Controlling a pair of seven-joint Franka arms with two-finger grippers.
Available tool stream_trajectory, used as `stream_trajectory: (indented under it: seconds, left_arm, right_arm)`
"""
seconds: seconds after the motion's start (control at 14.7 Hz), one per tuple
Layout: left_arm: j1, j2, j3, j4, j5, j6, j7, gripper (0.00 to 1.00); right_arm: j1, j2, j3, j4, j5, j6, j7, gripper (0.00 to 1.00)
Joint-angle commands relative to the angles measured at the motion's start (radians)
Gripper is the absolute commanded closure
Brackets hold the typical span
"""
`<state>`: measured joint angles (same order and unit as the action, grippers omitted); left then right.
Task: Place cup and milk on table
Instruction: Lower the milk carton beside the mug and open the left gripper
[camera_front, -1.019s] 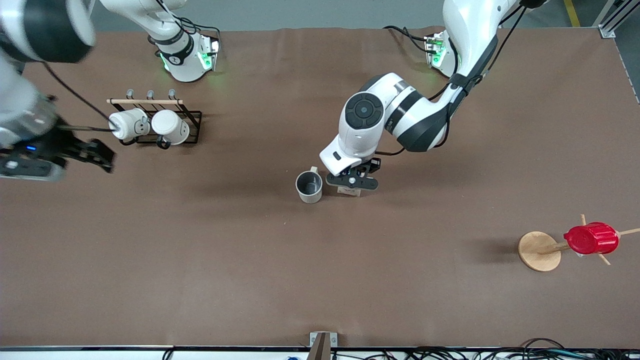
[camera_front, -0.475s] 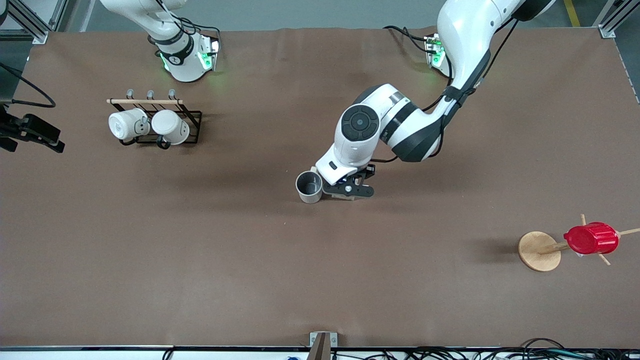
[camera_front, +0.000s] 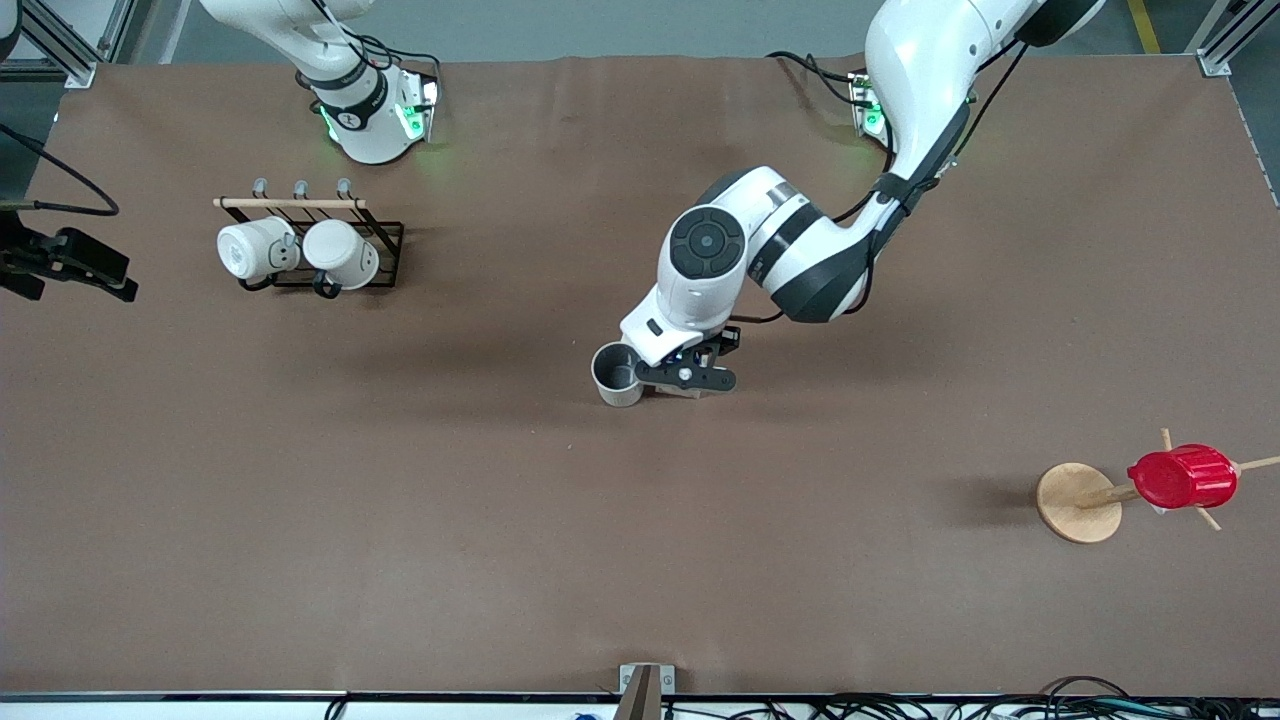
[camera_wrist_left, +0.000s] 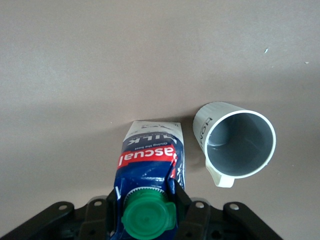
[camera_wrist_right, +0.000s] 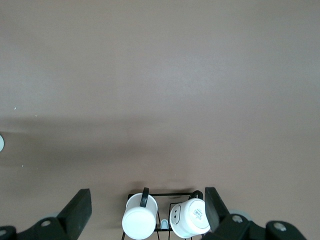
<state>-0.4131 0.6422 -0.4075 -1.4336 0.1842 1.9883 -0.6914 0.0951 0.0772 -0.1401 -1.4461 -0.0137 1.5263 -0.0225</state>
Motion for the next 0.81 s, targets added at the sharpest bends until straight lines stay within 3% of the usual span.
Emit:
stream_trajectory:
  seconds: [0.0, 0.14, 0.2, 0.27, 0.34, 0.41, 0.75]
  left_arm:
    - [-0.012, 0.025, 0.015, 0.039, 0.018, -0.023, -0.025, 0.94]
    - [-0.012, 0.025, 0.015, 0.039, 0.018, -0.023, -0.027, 0.90]
    - [-0.012, 0.025, 0.015, 0.039, 0.018, -0.023, -0.027, 0.82]
    - [-0.012, 0.024, 0.016, 0.039, 0.018, -0.023, -0.027, 0.58]
    - [-0.010, 0.024, 0.018, 0.038, 0.024, -0.023, -0.022, 0.26]
    - [-0.010, 0.022, 0.018, 0.038, 0.032, -0.023, -0.019, 0.00]
    - [0.028, -0.054, 0.016, 0.038, 0.040, -0.023, -0.016, 0.00]
  right_arm:
    - [0.000, 0.006, -0.001, 0.018, 0.015, -0.015, -0.011, 0.00]
    - [-0.005, 0.006, 0.000, 0.018, 0.015, -0.015, -0.011, 0.00]
    - [-0.009, 0.006, 0.002, 0.018, 0.015, -0.015, -0.011, 0.00]
    - [-0.009, 0.006, 0.002, 0.018, 0.015, -0.015, -0.011, 0.00]
    - [-0.009, 0.006, 0.002, 0.018, 0.015, -0.015, -0.011, 0.00]
    - [-0.008, 0.006, 0.002, 0.018, 0.015, -0.015, -0.011, 0.00]
    - [-0.005, 0.006, 0.002, 0.018, 0.015, -0.017, -0.010, 0.00]
